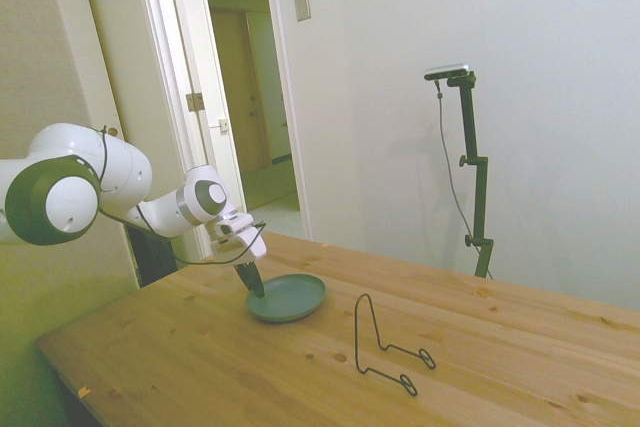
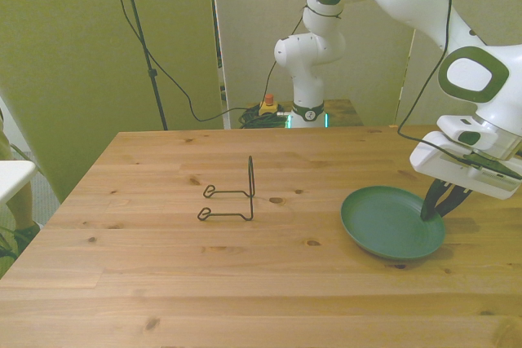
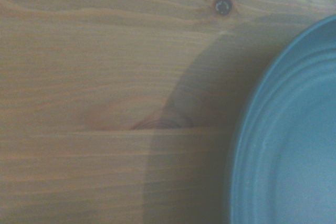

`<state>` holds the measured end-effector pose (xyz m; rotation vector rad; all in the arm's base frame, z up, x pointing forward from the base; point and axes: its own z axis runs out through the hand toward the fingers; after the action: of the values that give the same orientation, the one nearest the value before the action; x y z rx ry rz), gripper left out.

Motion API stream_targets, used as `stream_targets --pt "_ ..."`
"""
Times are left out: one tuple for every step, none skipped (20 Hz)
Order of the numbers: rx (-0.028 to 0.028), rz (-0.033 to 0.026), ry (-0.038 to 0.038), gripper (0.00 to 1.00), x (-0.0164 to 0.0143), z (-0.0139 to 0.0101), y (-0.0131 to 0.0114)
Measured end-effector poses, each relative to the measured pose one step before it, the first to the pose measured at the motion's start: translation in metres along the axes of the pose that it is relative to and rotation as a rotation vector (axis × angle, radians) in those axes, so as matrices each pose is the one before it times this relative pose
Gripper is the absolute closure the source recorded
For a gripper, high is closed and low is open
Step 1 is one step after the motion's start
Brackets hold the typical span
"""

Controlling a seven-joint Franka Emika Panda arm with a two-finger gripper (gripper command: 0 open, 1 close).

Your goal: Load the plate

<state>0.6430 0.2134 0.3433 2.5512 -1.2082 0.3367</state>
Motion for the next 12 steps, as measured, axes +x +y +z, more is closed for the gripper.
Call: stream_targets --pt "0.00095 -0.00347 0.00073 1.0 0.00069 -0.00071 0.00024" --pt "0.00105 -0.00293 0.00102 1.0 0.00116 -0.00081 0.00043" --pt "0.0005 0.00022 0.00056 1.0 0.00074 -0.00051 0.00039" --pt "0.00094 0.00054 0.00005 1.0 0.00058 -0.0006 0.00055" --pt "0.00167 0.00026 -0.0013 1.0 0.00068 -0.00077 0.00121" --pt "0.0033 -0.00094 -0.0026 1.0 0.00058 -0.00073 0.00205" --pt "0.00738 0.0012 -0.00386 1.0 0.00106 -0.00169 0.00325" --pt "0.01269 0.00153 -0.00266 1.0 0.00204 -0.00384 0.00519" --pt "0.01627 0.00185 -0.00483 1.0 0.00274 -0.00578 0.00659" --pt "0.01928 0.00196 -0.01308 1.0 0.0035 -0.0078 0.00859" --pt "0.02238 0.00065 -0.01207 1.0 0.00436 -0.01046 0.01126" --pt "0.02165 -0.00106 -0.013 1.0 0.00477 -0.01131 0.01275"
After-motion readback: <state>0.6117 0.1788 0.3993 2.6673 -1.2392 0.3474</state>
